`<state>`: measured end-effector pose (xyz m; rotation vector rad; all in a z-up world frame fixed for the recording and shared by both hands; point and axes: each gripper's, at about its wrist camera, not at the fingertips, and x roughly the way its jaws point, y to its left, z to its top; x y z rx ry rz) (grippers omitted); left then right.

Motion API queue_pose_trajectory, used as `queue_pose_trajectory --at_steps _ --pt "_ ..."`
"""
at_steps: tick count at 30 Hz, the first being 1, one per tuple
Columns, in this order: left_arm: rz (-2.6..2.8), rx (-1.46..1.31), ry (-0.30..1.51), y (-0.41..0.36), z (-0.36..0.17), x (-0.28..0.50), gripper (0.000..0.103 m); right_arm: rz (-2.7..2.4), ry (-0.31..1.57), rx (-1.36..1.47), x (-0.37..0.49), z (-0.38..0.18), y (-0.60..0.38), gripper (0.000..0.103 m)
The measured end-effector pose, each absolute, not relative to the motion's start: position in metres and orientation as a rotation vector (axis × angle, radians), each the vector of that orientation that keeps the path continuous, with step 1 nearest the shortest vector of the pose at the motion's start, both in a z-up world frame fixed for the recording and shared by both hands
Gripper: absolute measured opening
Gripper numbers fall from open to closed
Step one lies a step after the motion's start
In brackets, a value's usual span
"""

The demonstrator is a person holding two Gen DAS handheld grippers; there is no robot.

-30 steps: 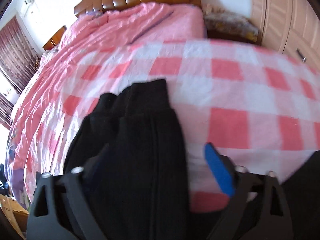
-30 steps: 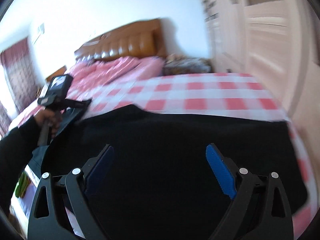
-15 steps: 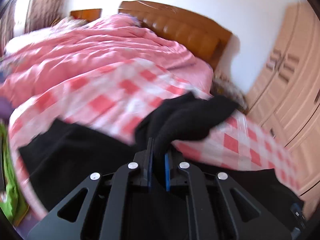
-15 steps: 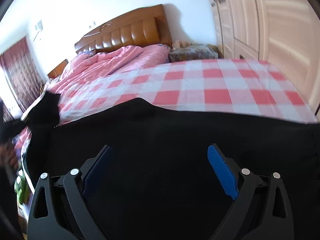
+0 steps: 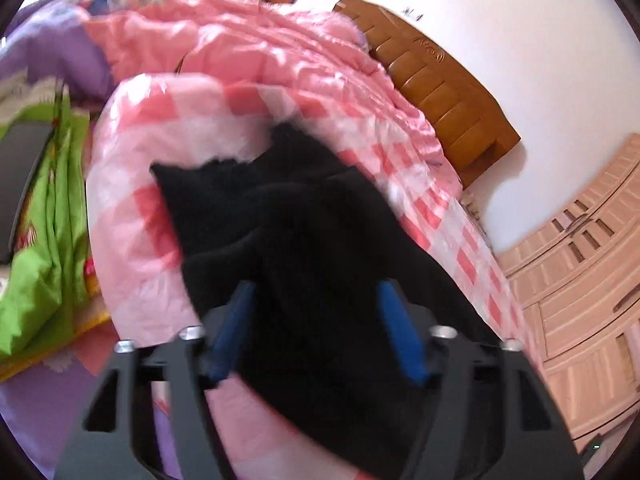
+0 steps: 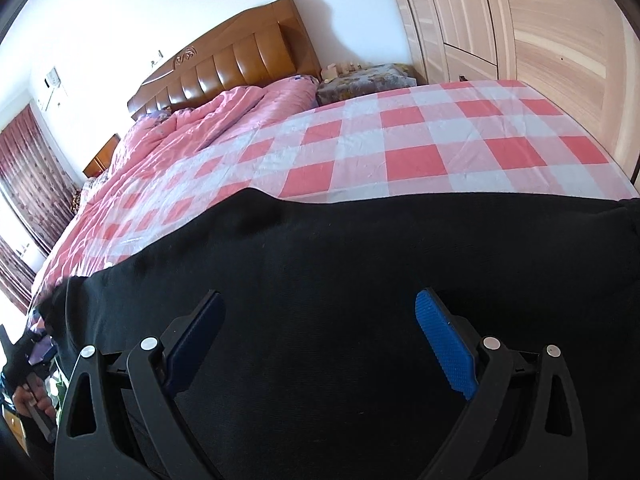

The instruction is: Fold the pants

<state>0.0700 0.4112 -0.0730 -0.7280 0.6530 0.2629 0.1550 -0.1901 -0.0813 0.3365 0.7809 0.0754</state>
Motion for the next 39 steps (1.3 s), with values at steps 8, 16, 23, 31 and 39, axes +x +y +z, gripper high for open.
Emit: queue_pose_trajectory --at_steps 8,16,23,31,39 --pt "0.245 -0.798 0.691 0.427 -0.089 0.082 0.017 0.092 0.788 0.359 0.156 -0.085 -0.192 0.093" --pt "0.124 -0.801 0.621 0.429 -0.051 0.066 0.006 0.101 0.788 0.389 0.157 -0.086 -0.196 0.093" --pt "0.155 -0.819 0.774 0.444 -0.107 0.061 0.011 0.102 0.781 0.415 0.155 -0.087 -0.198 0.093" --pt "0.185 -0.704 0.7 0.429 -0.075 0.05 0.062 0.485 0.715 0.019 0.122 -0.042 -0.072 0.093" --pt "0.123 -0.387 0.656 0.344 -0.04 0.06 0.083 0.922 0.72 -0.389 0.082 -0.063 0.104 0.074"
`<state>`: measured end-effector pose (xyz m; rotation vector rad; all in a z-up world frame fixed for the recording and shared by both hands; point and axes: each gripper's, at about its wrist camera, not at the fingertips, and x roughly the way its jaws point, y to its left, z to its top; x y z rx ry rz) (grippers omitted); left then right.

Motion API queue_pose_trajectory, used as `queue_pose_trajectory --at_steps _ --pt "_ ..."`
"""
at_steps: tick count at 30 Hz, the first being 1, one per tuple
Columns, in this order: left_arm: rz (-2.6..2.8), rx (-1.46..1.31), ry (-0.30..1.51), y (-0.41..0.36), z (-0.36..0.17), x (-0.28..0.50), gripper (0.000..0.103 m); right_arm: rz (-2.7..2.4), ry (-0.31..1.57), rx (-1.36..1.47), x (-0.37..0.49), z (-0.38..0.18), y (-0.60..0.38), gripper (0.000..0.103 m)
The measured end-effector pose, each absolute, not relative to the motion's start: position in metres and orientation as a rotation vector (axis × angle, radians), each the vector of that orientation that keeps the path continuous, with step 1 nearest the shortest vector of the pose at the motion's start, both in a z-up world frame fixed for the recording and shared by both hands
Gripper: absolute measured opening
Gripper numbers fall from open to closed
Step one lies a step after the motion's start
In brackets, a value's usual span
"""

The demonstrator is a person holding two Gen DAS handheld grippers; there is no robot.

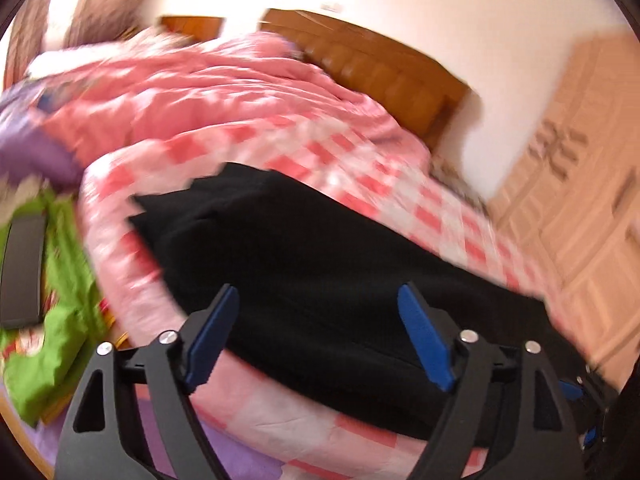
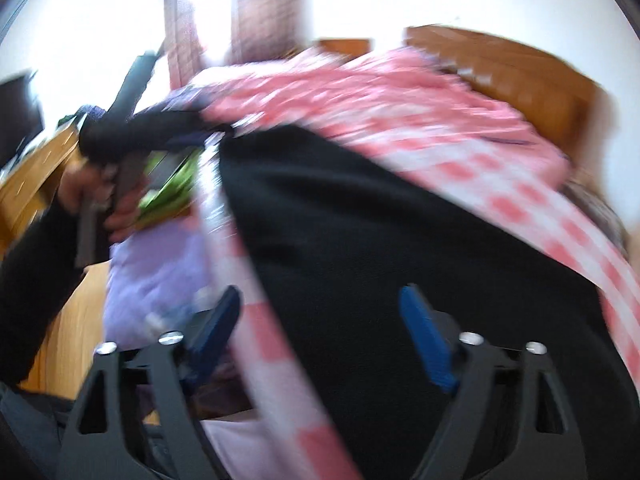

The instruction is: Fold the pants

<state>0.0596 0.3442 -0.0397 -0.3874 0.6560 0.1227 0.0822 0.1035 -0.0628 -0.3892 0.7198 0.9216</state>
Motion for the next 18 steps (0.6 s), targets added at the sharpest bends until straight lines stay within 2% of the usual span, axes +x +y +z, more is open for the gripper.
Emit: queue_pose_trajectory --at_steps 2,4,12,15,17,18 --pt "0.129 -0.354 0.723 0.338 -0.053 0.078 0.083 0.962 0.771 -0.398 0.094 -0.07 0.13 0.074" --pt "0.139 -0.398 0.766 0.342 -0.065 0.085 0.083 0.967 0.787 -0.431 0.104 -0.074 0.15 0.066" --pt "0.117 -0.505 0.763 0.371 -0.073 0.081 0.084 1.002 0.762 -0.538 0.104 -0.09 0.19 0.061" --pt "0.085 -0.521 0.769 0.373 -0.075 0.085 0.091 0.968 0.729 -0.607 0.107 -0.099 0.204 0.045" --pt "0.084 -0.514 0.777 0.372 -0.076 0.086 0.092 0.944 0.69 -0.644 0.107 -0.101 0.206 0.035" --pt "0.081 -0.511 0.78 0.373 -0.077 0.087 0.093 0.939 0.675 -0.652 0.107 -0.101 0.206 0.027"
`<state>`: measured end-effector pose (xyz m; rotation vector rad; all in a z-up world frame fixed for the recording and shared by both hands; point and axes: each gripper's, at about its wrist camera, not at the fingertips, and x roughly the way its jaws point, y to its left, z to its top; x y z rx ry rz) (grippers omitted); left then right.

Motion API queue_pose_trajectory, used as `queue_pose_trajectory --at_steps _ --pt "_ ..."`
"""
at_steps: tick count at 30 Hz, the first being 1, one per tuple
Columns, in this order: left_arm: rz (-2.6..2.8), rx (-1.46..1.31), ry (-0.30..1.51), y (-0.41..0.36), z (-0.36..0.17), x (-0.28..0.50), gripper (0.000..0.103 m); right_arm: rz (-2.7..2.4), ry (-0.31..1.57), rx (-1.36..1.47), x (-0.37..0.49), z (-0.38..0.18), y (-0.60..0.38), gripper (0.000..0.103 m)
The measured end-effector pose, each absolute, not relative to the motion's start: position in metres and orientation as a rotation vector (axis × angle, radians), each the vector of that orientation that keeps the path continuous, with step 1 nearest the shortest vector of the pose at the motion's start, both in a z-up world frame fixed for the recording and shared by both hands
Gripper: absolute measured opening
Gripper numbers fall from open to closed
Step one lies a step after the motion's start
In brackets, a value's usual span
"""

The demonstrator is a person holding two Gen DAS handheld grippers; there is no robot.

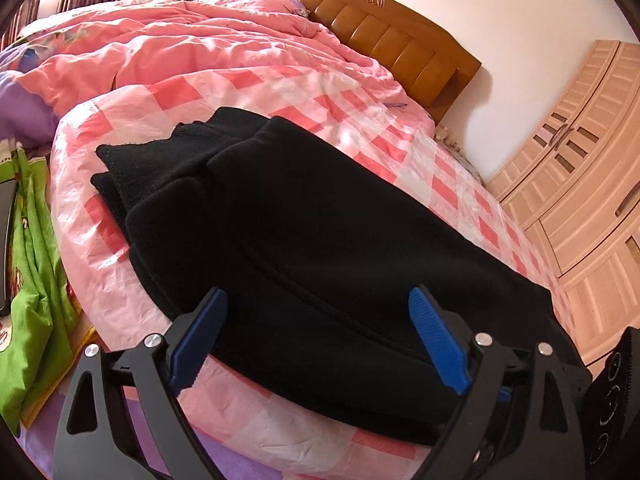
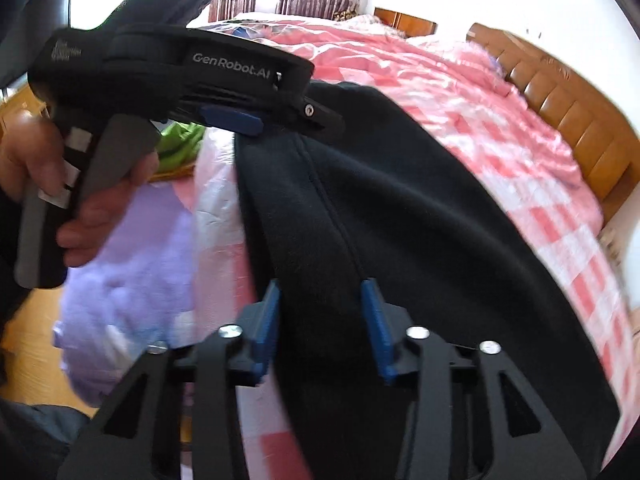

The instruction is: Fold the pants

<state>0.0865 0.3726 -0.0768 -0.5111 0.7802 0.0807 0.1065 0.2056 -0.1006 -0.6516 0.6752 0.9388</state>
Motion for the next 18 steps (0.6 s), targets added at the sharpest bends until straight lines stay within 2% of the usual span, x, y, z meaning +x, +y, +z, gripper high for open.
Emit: queue_pose_trajectory --at_steps 1,6,10,12,13,14,15,16,18 --pt "0.078 -0.511 0.781 0.372 -0.077 0.087 0.094 0.95 0.665 -0.642 0.106 -0.099 0.204 0.01" --pt "0.075 -0.513 0.785 0.376 -0.078 0.087 0.094 1.009 0.599 -0.681 0.086 -0.076 0.201 0.009" --pt "0.106 -0.467 0.815 0.373 -0.082 0.088 0.094 1.002 0.676 -0.801 0.08 -0.108 0.211 0.01" --pt "0.127 -0.408 0.836 0.365 -0.083 0.09 0.094 0.991 0.67 -0.765 0.078 -0.108 0.207 0.014" --pt "0.141 -0.362 0.851 0.36 -0.083 0.092 0.094 0.992 0.703 -0.736 0.081 -0.106 0.206 0.025" --pt "0.152 -0.336 0.86 0.356 -0.083 0.092 0.094 1.031 0.776 -0.681 0.084 -0.101 0.201 0.043" --pt "0.168 -0.313 0.866 0.353 -0.081 0.092 0.095 1.063 0.797 -0.64 0.084 -0.096 0.195 0.075" --pt "0.185 -0.302 0.863 0.351 -0.078 0.091 0.095 1.073 0.77 -0.583 0.08 -0.085 0.182 0.087" --pt "0.178 -0.323 0.815 0.346 -0.066 0.082 0.095 1.063 0.749 -0.523 0.076 -0.073 0.161 0.087"
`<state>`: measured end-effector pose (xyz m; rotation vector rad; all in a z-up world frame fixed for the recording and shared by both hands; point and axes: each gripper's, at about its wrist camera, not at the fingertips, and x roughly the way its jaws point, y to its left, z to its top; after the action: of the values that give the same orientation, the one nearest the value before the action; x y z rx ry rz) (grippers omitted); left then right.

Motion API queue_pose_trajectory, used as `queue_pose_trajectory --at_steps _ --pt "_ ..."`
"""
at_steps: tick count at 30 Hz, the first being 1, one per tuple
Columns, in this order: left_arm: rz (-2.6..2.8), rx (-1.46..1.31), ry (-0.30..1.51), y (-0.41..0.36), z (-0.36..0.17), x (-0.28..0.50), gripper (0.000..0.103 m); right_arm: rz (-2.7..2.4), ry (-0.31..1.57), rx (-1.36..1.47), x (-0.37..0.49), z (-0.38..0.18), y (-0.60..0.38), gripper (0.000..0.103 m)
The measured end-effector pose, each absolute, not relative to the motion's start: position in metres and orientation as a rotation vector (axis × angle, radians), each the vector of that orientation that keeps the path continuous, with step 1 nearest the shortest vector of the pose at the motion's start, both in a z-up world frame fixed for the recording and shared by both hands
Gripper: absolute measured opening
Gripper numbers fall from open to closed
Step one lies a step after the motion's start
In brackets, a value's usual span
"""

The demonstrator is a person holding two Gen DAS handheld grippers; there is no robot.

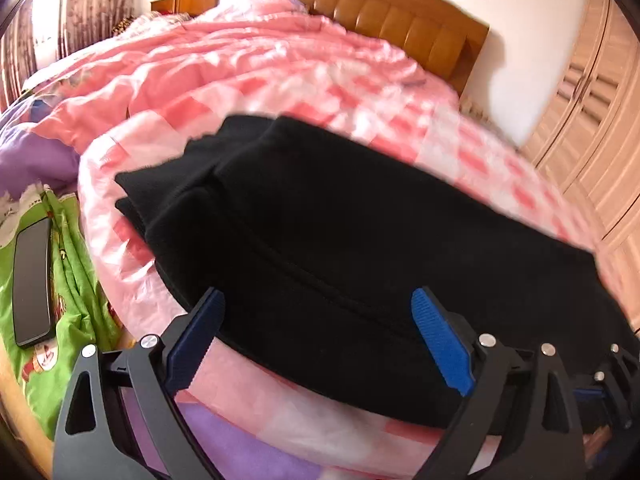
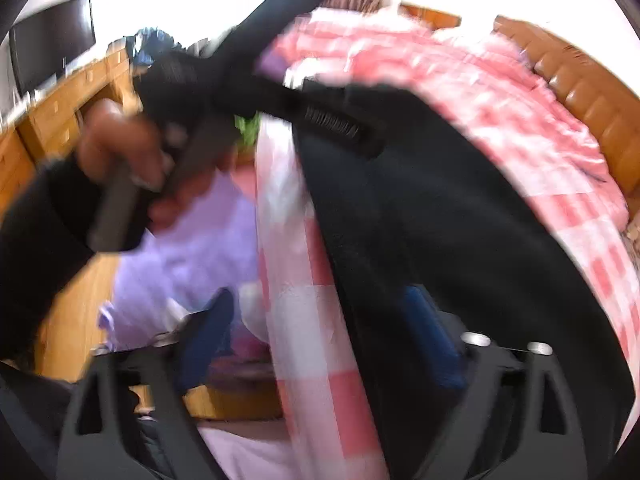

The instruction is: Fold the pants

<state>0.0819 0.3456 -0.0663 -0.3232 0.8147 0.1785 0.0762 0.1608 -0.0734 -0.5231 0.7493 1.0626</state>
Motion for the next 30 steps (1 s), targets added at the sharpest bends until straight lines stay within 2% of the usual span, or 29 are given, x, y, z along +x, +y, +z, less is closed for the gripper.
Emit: queue_pose_trajectory --at_steps 4,7,8,13,17,19,22,25,30 --pt "0.093 -0.275 0.813 0.318 -0.065 0.083 0.097 0.933 0.819 -0.39 0.097 -0.075 0.109 0.087" --pt "0.154 -0.109 0.911 0.291 -0.089 0.099 0.102 0.8 1.026 -0.343 0.114 -0.108 0.066 0.088" --pt "0.168 -0.073 0.887 0.286 -0.094 0.099 0.102 0.828 0.969 -0.361 0.103 -0.11 0.05 0.088" --pt "0.179 -0.076 0.897 0.29 -0.097 0.107 0.102 0.722 0.989 -0.367 0.084 -0.113 0.0 0.088" --pt "0.237 -0.067 0.936 0.282 -0.086 0.108 0.101 0.628 0.968 -0.277 0.077 -0.09 -0.043 0.088" --pt "0.197 -0.091 0.894 0.272 -0.076 0.099 0.101 0.511 0.92 -0.214 0.077 -0.083 -0.079 0.093" --pt "0.116 -0.071 0.876 0.242 -0.077 0.094 0.101 0.332 1.029 -0.164 0.077 -0.11 -0.128 0.095" --pt "0.15 0.084 0.886 0.214 -0.092 0.099 0.102 0.419 0.966 -0.134 0.051 -0.114 -0.149 0.095" --pt "0.172 0.048 0.896 0.206 -0.078 0.101 0.101 0.376 0.952 -0.122 0.034 -0.095 -0.167 0.095"
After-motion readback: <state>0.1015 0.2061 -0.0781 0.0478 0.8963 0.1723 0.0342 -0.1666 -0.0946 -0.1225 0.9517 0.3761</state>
